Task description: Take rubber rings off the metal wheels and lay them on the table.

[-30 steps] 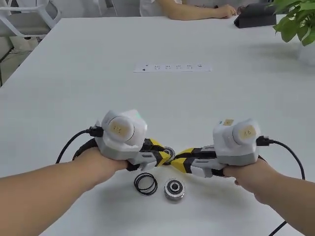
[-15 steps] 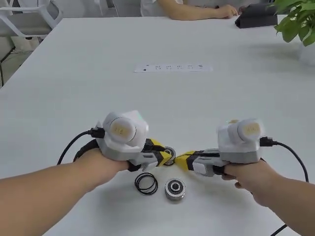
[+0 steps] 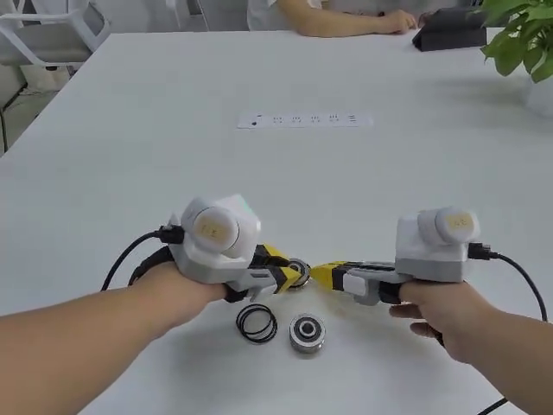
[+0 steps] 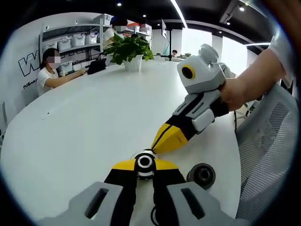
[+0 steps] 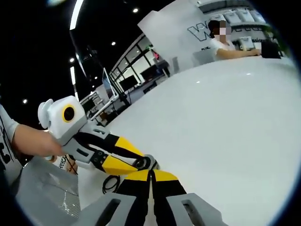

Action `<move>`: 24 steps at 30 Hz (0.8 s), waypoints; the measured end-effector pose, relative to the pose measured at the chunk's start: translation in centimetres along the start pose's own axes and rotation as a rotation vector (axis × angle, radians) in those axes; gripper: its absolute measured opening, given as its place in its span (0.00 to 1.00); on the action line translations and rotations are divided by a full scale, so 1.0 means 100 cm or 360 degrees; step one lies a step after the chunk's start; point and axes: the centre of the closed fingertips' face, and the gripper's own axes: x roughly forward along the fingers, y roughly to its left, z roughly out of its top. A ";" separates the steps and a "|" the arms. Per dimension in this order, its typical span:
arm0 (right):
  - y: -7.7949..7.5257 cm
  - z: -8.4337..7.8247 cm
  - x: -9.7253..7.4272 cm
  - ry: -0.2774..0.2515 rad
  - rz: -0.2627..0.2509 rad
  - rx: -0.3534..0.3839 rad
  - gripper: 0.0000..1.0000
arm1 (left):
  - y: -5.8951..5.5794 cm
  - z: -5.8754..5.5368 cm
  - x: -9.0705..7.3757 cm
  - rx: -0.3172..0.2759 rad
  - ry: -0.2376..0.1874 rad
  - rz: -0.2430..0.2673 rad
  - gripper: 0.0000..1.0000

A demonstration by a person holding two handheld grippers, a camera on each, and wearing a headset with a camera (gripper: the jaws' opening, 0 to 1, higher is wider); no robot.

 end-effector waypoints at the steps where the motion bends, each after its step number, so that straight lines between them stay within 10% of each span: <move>1: 0.001 0.000 0.000 -0.0003 0.0003 0.0010 0.00 | 0.000 0.000 0.000 0.0000 0.0000 0.0000 0.07; 24: 0.007 0.003 -0.001 -0.0026 0.0013 0.0091 0.00 | -0.001 0.000 0.000 -0.0010 0.0009 0.0013 0.07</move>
